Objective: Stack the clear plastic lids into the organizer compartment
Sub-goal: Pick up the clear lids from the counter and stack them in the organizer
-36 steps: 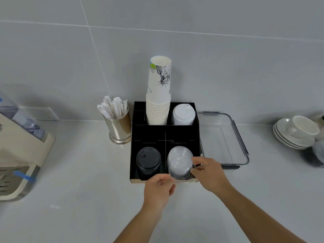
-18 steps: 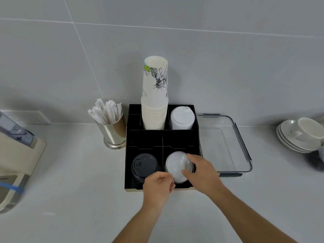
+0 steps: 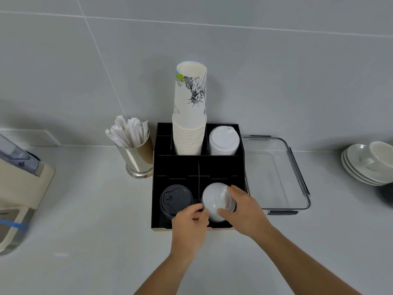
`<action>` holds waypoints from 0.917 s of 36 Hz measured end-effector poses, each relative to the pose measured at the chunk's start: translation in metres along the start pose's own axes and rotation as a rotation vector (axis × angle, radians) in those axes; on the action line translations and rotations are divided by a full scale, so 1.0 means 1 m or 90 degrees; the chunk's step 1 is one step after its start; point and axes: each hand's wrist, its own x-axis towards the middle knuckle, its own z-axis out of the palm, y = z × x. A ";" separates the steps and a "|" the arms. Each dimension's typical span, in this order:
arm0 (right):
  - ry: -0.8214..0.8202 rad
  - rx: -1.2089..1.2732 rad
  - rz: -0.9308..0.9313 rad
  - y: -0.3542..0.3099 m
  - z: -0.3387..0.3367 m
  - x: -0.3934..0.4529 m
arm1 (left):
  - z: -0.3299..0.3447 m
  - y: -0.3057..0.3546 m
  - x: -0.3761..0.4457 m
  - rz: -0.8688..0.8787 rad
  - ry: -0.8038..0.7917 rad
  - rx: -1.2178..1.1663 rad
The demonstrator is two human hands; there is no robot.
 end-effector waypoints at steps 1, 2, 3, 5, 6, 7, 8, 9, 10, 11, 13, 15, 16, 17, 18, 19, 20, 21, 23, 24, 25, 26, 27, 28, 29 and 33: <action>-0.001 0.000 -0.001 0.001 0.000 0.000 | 0.000 0.000 0.000 0.023 -0.007 0.013; -0.001 0.001 -0.003 0.001 0.000 -0.001 | -0.001 0.000 -0.001 0.045 -0.016 0.017; 0.002 0.003 -0.005 0.001 0.000 -0.001 | 0.000 0.000 -0.001 0.067 -0.024 0.023; 0.010 0.006 -0.010 0.001 0.001 -0.002 | 0.000 -0.001 -0.001 0.111 -0.031 0.048; 0.017 0.007 -0.015 0.001 0.001 -0.002 | 0.000 -0.001 -0.001 0.129 -0.033 0.056; 0.024 0.007 -0.019 0.002 0.002 -0.002 | 0.000 -0.001 -0.002 0.142 -0.039 0.055; 0.028 0.008 -0.021 0.002 0.002 -0.002 | 0.001 -0.001 -0.002 0.158 -0.048 0.069; 0.029 0.008 -0.021 0.001 0.003 -0.002 | 0.001 -0.001 -0.002 0.173 -0.058 0.095; 0.029 0.009 -0.020 0.002 0.003 -0.002 | 0.001 -0.001 -0.002 0.186 -0.075 0.124; 0.029 0.010 -0.020 0.002 0.004 -0.002 | 0.002 -0.001 -0.002 0.193 -0.093 0.141; 0.028 0.010 -0.020 0.002 0.004 -0.002 | 0.002 -0.002 -0.003 0.195 -0.118 0.154; 0.027 0.008 -0.019 0.002 0.005 -0.002 | 0.002 -0.002 -0.005 0.195 -0.129 0.154; 0.027 0.008 -0.018 0.002 0.005 -0.002 | 0.003 -0.002 -0.005 0.193 -0.131 0.152; 0.027 0.006 -0.015 0.002 0.005 -0.002 | 0.003 -0.002 -0.005 0.190 -0.132 0.151; 0.027 0.004 -0.013 0.002 0.006 -0.001 | 0.004 -0.002 -0.005 0.187 -0.133 0.152; 0.026 0.000 -0.010 0.002 0.006 -0.001 | 0.004 -0.002 -0.004 0.185 -0.134 0.157; 0.025 -0.005 -0.009 0.002 0.006 -0.001 | 0.004 -0.001 -0.004 0.182 -0.135 0.163; 0.023 -0.012 -0.008 0.001 0.006 -0.001 | 0.004 -0.001 -0.004 0.178 -0.134 0.166; 0.021 -0.023 -0.005 0.001 0.006 -0.001 | 0.005 -0.004 -0.004 0.161 -0.130 0.153; 0.023 -0.028 -0.004 0.000 0.006 -0.001 | 0.005 -0.005 -0.003 0.153 -0.122 0.143; 0.025 -0.033 -0.002 0.000 0.006 -0.001 | 0.005 -0.006 -0.003 0.148 -0.113 0.135; 0.027 -0.037 -0.001 0.000 0.006 -0.001 | 0.006 -0.007 -0.002 0.145 -0.107 0.128; 0.030 -0.039 0.001 0.000 0.006 -0.001 | 0.007 -0.009 -0.001 0.141 -0.102 0.120; 0.032 -0.041 -0.001 -0.001 0.006 -0.002 | 0.006 -0.009 -0.002 0.138 -0.098 0.113; 0.035 -0.042 -0.004 -0.001 0.006 -0.002 | 0.006 -0.009 -0.002 0.134 -0.095 0.109; 0.036 -0.047 -0.012 -0.001 0.003 -0.003 | 0.006 -0.007 -0.003 0.127 -0.098 0.107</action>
